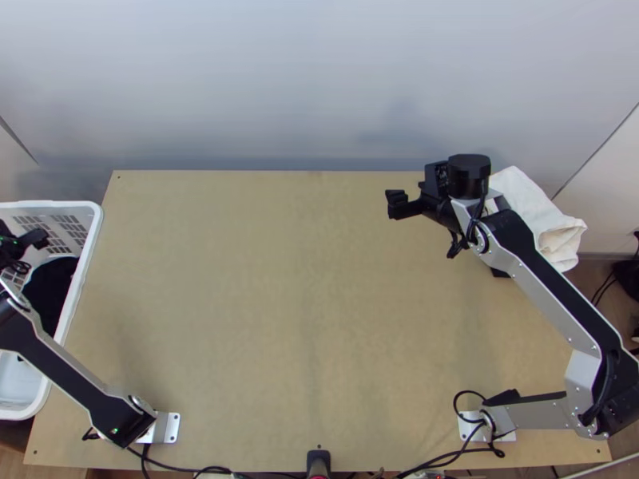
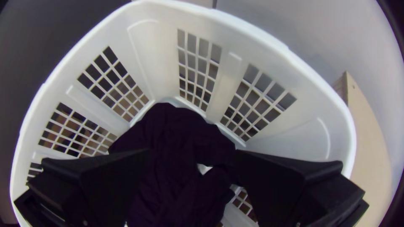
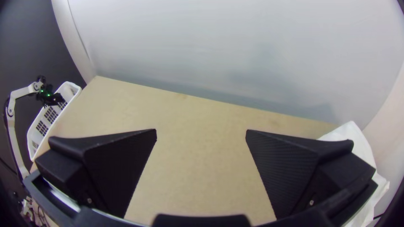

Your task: Fold the t-shirt

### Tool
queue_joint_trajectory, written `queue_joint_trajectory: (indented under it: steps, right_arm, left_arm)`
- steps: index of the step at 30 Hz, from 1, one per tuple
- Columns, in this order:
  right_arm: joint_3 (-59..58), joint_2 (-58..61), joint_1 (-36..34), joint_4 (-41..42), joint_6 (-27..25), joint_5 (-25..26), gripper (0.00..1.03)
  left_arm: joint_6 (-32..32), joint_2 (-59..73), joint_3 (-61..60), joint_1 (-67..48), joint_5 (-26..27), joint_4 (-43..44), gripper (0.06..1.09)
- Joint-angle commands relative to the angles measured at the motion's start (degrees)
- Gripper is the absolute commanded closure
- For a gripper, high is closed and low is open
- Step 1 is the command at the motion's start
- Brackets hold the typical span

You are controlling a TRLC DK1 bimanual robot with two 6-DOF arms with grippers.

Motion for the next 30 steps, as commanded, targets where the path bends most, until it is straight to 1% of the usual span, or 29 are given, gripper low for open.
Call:
queue_joint_trajectory:
  steps: [1, 9, 15, 23, 29, 30]
  right_arm:
    - [-1.80, -0.41, 0.59, -0.17, -0.73, 0.02, 0.05]
    - [-3.21, -0.59, 0.50, -0.87, -0.46, 1.07, 0.06]
    - [-3.12, -0.77, 0.50, -2.19, -0.82, 1.60, 0.06]
    - [-2.77, -0.59, 0.41, -2.72, -1.43, 2.13, 0.06]
    - [-2.59, 0.20, 0.32, -2.72, -1.87, 2.31, 0.06]
    - [-2.59, 0.38, 0.32, -2.72, -1.87, 2.31, 0.06]
  left_arm:
    - [-0.07, 13.71, 13.99, 0.16, -0.11, -5.61, 0.11]
    - [0.46, 20.91, 17.94, -1.60, -1.07, -3.15, 0.11]
    - [0.37, 23.82, 18.29, -2.74, -1.25, -2.00, 0.11]
    - [1.07, 27.24, 19.35, -3.09, -6.52, 2.39, 0.11]
    - [1.51, 27.86, 19.70, -3.09, -7.31, 3.36, 0.11]
    - [1.69, 28.12, 19.70, -3.09, -8.19, 3.80, 0.11]
